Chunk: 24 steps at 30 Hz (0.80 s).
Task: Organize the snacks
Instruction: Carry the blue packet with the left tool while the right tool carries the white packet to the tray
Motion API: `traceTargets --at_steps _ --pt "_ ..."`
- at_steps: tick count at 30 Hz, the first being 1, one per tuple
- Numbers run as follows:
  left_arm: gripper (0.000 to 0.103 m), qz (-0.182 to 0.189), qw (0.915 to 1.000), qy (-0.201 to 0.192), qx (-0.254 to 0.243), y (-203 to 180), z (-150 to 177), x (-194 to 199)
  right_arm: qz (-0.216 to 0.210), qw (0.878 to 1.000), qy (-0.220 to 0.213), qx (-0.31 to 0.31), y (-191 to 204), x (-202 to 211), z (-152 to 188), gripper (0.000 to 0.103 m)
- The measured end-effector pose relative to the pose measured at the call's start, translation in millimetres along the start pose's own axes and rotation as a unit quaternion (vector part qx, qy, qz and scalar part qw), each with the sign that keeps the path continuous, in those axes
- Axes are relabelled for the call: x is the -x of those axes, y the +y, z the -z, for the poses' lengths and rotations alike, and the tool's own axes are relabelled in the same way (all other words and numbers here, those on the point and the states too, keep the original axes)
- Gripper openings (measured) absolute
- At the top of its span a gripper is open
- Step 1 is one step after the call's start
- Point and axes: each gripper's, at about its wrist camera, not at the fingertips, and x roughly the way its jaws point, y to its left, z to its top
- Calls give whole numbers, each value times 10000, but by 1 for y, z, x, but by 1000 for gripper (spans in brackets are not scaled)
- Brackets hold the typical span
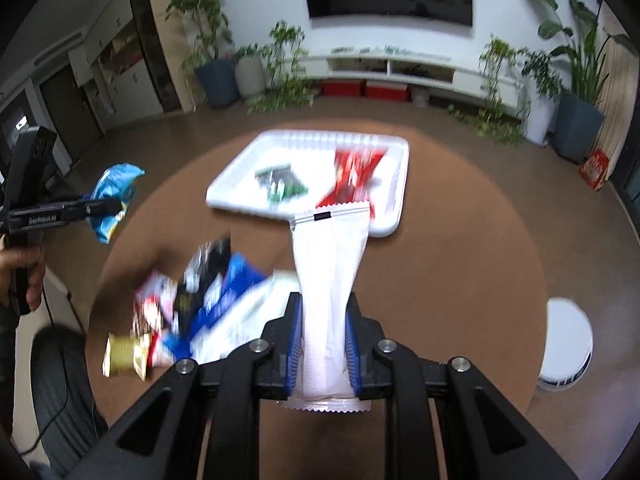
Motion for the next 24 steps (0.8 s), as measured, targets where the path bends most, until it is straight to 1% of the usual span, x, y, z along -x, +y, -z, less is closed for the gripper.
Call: traceTargets --at_steps 3,7,10,13,17,19,21,24 --pt "35 11 10000 -88 42 1 -32 -11 -33 9997 -250 -34 -1 -5 -31 21" --pt "35 12 9999 -145 84 -2 -70 -36 -166 9989 -427 -79 3 -33 -72 21" --pt "35 16 9999 -104 82 -7 -95 -63 -245 9986 -462 -107 7 -66 -100 21" --pt "35 -27 10000 60 57 -9 -112 -98 -299 9990 -338 -59 12 -101 -116 21" --pt "35 -193 9993 324 52 -6 -125 -145 -253 9996 -28 145 22 -147 -123 21" --pt "35 -305 9986 433 75 -3 -129 -166 -147 9996 82 248 25 -165 -123 21" --pt "35 -342 9978 562 53 -2 -129 -185 -85 9994 161 289 26 -177 -121 21" --pt "36 -361 9969 701 0 -5 -127 -208 121 9988 325 350 23 -192 -116 21"
